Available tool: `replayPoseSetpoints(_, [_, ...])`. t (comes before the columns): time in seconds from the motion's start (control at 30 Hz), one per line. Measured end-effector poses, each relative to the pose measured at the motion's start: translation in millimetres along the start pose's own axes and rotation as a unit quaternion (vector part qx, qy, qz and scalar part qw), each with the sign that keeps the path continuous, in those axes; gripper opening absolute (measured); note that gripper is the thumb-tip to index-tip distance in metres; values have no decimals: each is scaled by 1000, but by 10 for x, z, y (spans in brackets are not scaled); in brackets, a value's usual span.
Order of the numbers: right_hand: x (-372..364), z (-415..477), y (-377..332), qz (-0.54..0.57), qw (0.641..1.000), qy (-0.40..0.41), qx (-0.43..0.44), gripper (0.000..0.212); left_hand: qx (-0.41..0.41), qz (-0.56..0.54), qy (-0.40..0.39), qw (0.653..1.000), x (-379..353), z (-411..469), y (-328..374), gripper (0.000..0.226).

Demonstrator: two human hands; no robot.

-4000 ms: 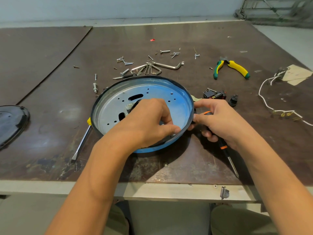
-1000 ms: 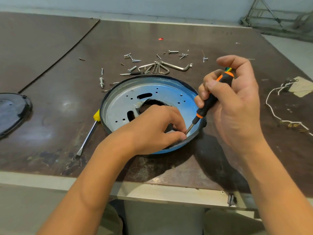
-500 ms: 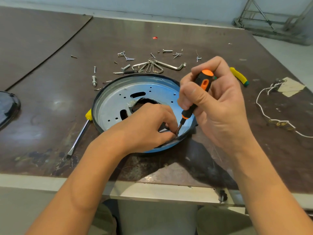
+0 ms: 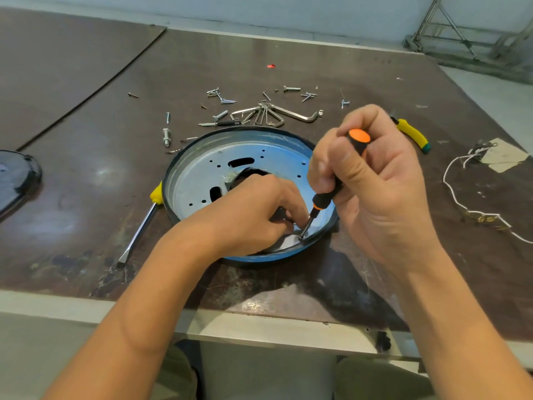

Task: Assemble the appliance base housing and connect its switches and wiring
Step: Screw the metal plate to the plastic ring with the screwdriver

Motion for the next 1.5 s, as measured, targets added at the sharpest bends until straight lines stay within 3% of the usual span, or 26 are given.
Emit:
replayPoseSetpoints(0.13, [31,15,64,21,999,3,-50,32,-4,-2,0,1000,-17,7,-19,27])
replayPoseSetpoints(0.23, [-16,-10,28,-32,999,-6,12,17,6,0,0,1000,-31,9,-52,20])
replayPoseSetpoints(0.3, [3,-3,-3,-48,998,17,42,19,9,2,-2,1000,-32,5,-57,21])
replayPoseSetpoints(0.43, [112,49,17,-20,999,45,7,4,-4,-10,-18,1000,-33,-4,13,17])
replayPoseSetpoints(0.53, [134,65,68,23,998,37,-49,28,7,-11,-12,1000,-12,0,14,26])
replayPoseSetpoints(0.67, [65,54,30,-49,998,22,15,9,23,-5,-21,999,-28,-4,-15,32])
replayPoseSetpoints(0.73, [104,67,18,-42,997,55,35,21,20,-6,-20,1000,-17,-7,-4,33])
replayPoseSetpoints(0.87, [56,73,61,11,999,34,-19,18,10,-19,-14,1000,-23,-4,5,28])
replayPoseSetpoints(0.97, [72,71,95,36,997,24,-56,29,14,-17,-8,1000,-23,-1,-11,23])
replayPoseSetpoints(1.07, [79,63,52,-14,999,43,1,5,27,-14,-15,999,-30,-2,-35,31])
replayPoseSetpoints(1.17, [118,76,40,-19,996,79,34,21,43,-26,-24,998,-42,-2,-53,38])
replayPoseSetpoints(1.27, [34,69,61,3,999,41,-3,13,44,-29,-23,998,-49,8,-68,40])
replayPoseSetpoints(1.33, [48,71,75,16,999,27,-32,27,48,-33,-19,998,-47,17,-79,41])
replayPoseSetpoints(1.43, [27,46,19,-30,999,14,8,8,50,-29,-19,998,-52,21,-78,40])
replayPoseSetpoints(1.5, [49,50,15,-49,997,49,38,13,44,-23,-20,999,-49,15,-67,38])
Point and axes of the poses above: each hand's wrist, its own z-axis towards the middle knuckle, its own x-axis out of the back of the hand, y = z × x, the point moved 7 cm from there along z, towards the middle knuckle, and after that the axes turned 15 degrees about y, right-handed, at the moved point
